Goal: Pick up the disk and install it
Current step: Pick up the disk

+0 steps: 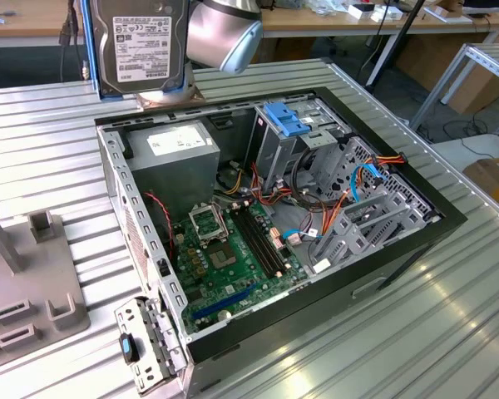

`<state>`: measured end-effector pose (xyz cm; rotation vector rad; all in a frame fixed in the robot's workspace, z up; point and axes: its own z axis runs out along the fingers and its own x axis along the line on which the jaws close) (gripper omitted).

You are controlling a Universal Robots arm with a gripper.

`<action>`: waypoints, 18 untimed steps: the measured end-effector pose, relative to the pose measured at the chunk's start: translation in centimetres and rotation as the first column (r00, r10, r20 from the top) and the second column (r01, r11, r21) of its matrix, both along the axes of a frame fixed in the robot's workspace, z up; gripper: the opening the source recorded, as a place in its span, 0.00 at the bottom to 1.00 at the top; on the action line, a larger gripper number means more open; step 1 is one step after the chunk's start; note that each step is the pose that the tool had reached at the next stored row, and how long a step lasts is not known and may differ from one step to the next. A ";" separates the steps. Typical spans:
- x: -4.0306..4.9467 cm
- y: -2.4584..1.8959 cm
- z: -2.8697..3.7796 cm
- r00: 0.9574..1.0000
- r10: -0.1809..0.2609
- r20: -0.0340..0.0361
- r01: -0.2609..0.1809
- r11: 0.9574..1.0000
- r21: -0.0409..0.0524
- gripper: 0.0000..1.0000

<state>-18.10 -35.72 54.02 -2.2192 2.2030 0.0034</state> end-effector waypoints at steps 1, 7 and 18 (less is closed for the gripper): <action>0.18 0.00 0.00 1.000 0.000 0.000 0.000 1.000 0.000 0.37; 1.58 0.00 0.00 1.000 0.000 0.000 0.000 1.000 0.000 0.37; 5.46 0.01 0.00 1.000 0.000 0.000 0.000 1.000 0.000 0.37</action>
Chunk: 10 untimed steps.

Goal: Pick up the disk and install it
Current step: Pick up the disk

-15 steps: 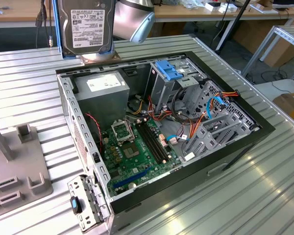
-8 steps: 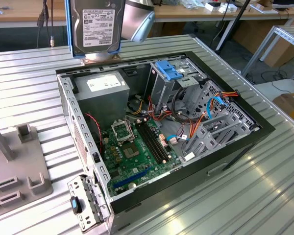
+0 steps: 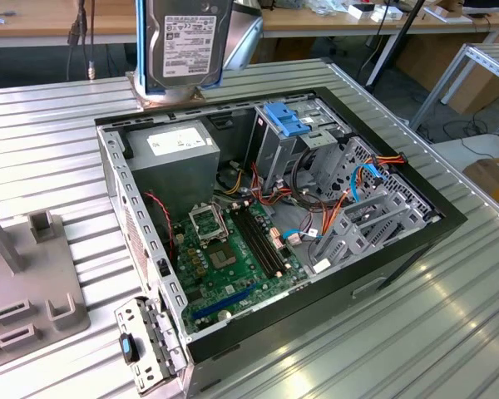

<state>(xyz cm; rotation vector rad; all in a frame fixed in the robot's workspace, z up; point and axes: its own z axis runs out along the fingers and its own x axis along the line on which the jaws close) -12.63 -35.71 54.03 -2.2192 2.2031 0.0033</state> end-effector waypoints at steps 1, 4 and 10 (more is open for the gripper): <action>0.24 0.00 0.00 1.000 0.000 0.000 0.000 1.000 0.000 0.37; 1.51 0.00 0.01 1.000 0.000 0.000 0.000 1.000 0.000 0.37; 1.58 -0.02 0.00 1.000 0.000 0.000 0.000 1.000 0.000 0.37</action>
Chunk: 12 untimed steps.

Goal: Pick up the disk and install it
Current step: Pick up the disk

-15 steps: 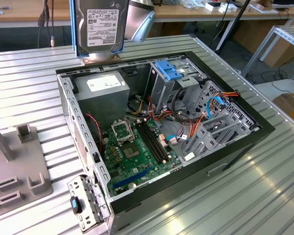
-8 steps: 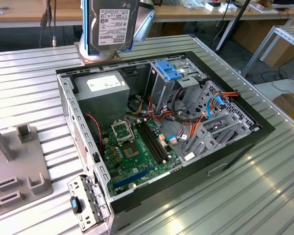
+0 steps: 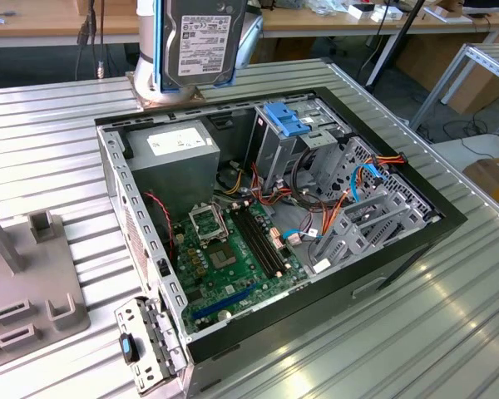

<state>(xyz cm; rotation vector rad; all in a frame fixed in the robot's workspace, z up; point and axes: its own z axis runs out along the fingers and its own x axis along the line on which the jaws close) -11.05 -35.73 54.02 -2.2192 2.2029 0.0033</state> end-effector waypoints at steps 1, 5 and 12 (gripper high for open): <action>0.00 -0.03 0.00 1.000 0.000 0.000 0.000 1.000 0.000 0.37; -0.01 -0.35 0.00 1.000 0.000 0.000 0.000 1.000 0.000 0.37; 0.00 -2.09 0.00 1.000 0.000 0.000 0.000 1.000 0.000 0.37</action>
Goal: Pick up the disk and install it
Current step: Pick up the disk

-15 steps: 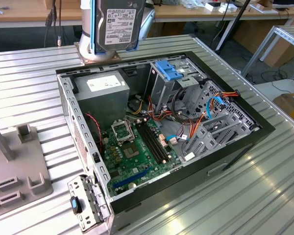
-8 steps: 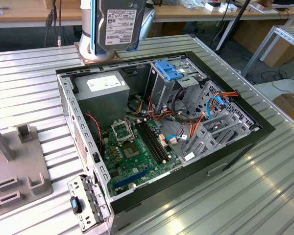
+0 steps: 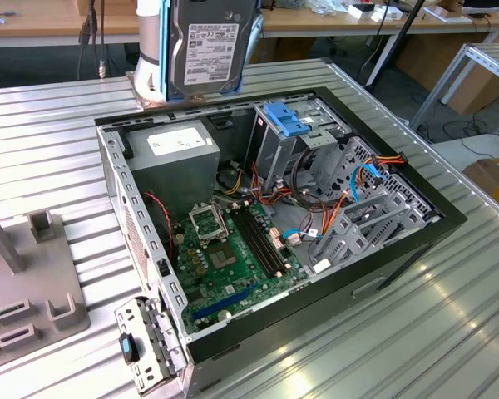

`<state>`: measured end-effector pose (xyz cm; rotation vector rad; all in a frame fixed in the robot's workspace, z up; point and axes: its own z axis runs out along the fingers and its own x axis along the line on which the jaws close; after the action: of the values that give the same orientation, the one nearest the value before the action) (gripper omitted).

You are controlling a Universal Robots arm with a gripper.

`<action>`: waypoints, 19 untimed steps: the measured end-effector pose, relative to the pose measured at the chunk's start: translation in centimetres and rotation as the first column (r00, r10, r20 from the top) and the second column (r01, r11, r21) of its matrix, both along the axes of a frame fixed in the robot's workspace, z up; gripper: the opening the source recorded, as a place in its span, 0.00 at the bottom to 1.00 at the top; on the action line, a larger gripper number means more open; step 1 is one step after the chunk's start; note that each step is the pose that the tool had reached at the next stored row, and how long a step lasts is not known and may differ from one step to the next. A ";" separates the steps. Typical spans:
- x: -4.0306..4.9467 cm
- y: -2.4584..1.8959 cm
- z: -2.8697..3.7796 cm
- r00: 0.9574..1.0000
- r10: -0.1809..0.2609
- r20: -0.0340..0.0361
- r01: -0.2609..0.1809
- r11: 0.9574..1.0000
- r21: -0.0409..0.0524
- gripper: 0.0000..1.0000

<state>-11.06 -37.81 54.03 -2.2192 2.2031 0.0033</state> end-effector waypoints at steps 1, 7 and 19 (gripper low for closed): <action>0.00 -0.25 0.00 1.000 0.000 0.000 0.000 1.000 0.000 0.37; 0.01 -1.38 0.00 1.000 0.000 0.000 0.000 1.000 0.000 0.37; 0.02 -2.27 0.00 1.000 0.000 0.000 0.000 1.000 0.000 0.37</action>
<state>-11.04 -40.08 54.03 -2.2193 2.2030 0.0034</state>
